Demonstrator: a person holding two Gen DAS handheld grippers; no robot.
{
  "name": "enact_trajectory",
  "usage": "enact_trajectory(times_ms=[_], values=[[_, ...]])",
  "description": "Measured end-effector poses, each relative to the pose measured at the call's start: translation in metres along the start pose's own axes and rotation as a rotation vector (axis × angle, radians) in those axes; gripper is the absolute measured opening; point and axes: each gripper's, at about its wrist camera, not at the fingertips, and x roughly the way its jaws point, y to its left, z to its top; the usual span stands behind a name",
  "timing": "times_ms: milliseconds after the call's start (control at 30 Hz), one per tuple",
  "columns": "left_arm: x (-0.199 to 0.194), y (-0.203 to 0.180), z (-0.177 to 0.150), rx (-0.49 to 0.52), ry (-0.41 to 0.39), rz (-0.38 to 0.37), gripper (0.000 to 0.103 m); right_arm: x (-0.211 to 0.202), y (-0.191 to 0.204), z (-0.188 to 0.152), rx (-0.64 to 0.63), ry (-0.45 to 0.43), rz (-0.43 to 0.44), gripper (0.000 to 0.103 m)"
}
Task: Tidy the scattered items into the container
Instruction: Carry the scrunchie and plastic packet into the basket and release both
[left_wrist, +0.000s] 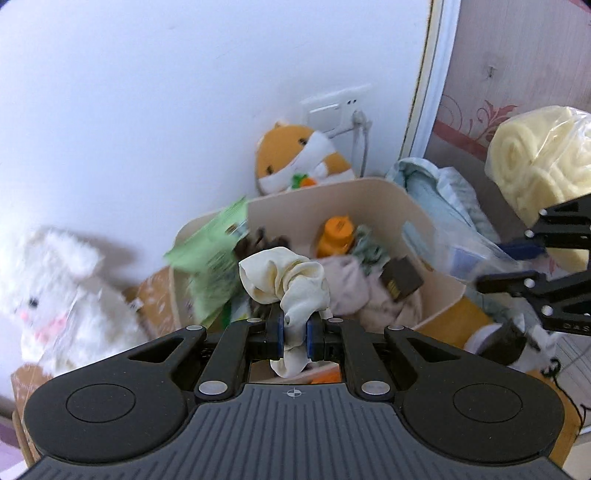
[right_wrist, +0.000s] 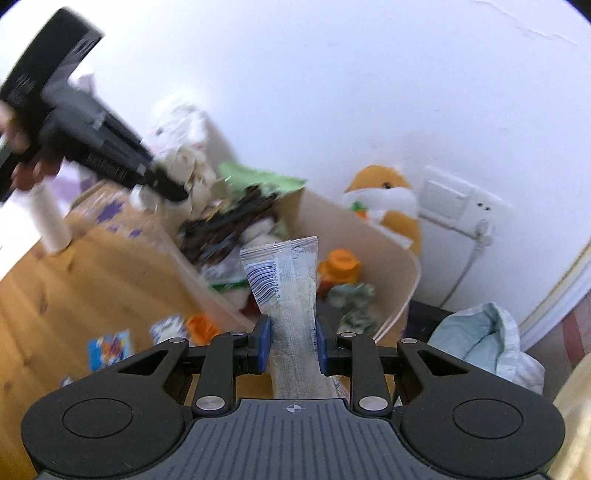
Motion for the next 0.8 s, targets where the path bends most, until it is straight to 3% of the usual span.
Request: enact_trajectory(times_ms=[200,400,800], values=[[0.024,-0.026,0.019,-0.016,0.009,0.01,0.01,0.02,-0.027,0.017,0.155,-0.022,-0.023,0.023],[0.058,-0.043,0.028,-0.029,0.061,0.036,0.01,0.057,-0.04,0.025,0.291,0.017,-0.058,0.023],[0.104,-0.048,0.013,-0.066,0.187,0.095,0.011,0.111,-0.038,0.023,0.356,0.113,-0.105,0.024]])
